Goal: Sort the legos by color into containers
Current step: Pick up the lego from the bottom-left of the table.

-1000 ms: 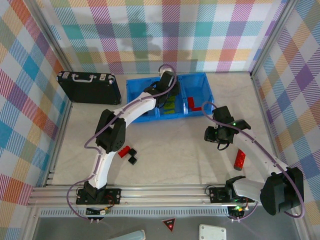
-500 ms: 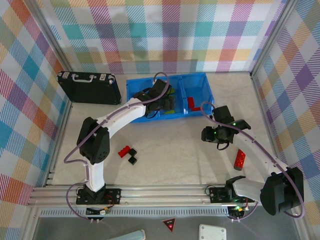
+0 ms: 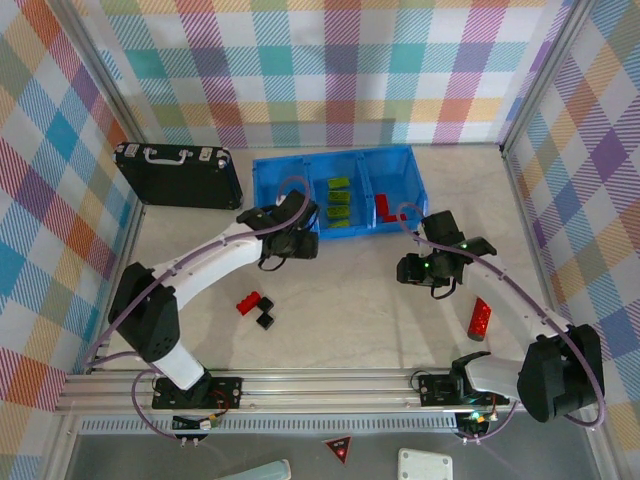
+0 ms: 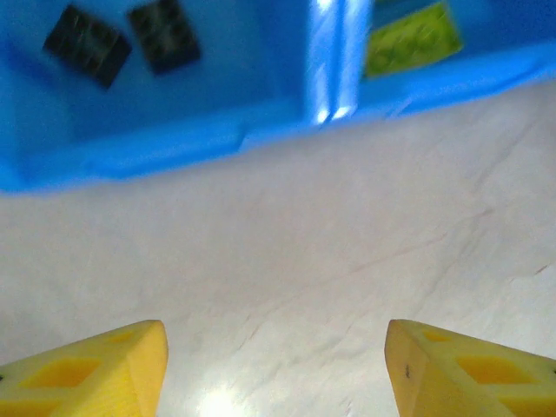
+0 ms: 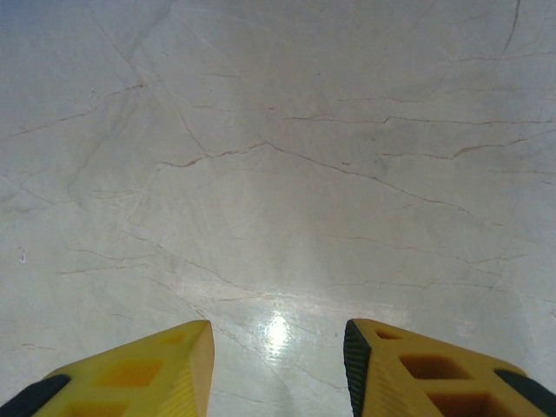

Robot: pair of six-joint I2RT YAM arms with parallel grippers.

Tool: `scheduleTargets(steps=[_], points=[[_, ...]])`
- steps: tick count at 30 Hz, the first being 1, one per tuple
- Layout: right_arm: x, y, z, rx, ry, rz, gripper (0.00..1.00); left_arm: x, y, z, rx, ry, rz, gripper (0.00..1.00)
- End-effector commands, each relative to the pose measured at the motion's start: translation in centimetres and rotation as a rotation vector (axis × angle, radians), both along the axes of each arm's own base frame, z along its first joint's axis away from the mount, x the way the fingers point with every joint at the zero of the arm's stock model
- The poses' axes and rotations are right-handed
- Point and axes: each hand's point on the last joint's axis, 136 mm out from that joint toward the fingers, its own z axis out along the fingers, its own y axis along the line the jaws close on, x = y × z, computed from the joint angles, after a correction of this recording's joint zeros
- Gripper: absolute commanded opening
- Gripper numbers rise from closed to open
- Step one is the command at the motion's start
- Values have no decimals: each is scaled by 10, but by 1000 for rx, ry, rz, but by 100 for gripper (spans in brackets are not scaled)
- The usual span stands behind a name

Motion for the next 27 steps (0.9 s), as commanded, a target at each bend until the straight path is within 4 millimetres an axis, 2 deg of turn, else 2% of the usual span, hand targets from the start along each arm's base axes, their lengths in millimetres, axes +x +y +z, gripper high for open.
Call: scheduleTargets(steps=[1, 5, 11, 15, 18, 23, 27], points=[[-1, 3, -5, 18, 12, 23, 46, -30, 29, -5, 47, 55, 58, 67], [-2, 4, -6, 22, 22, 28, 46, -52, 57, -10, 71, 79, 117, 68], [-3, 6, -5, 30, 23, 32, 45, -70, 100, -12, 62, 82, 275, 71], [-3, 6, -4, 32, 21, 31, 45, -73, 113, -8, 20, 40, 383, 75], [-3, 5, -4, 28, 19, 28, 45, -76, 119, -12, 10, 46, 457, 79], [-4, 5, -3, 29, 12, 29, 45, -88, 126, -35, 27, 119, 555, 82], [-4, 5, -2, 32, 13, 29, 45, -93, 125, -55, -20, 169, 629, 92]])
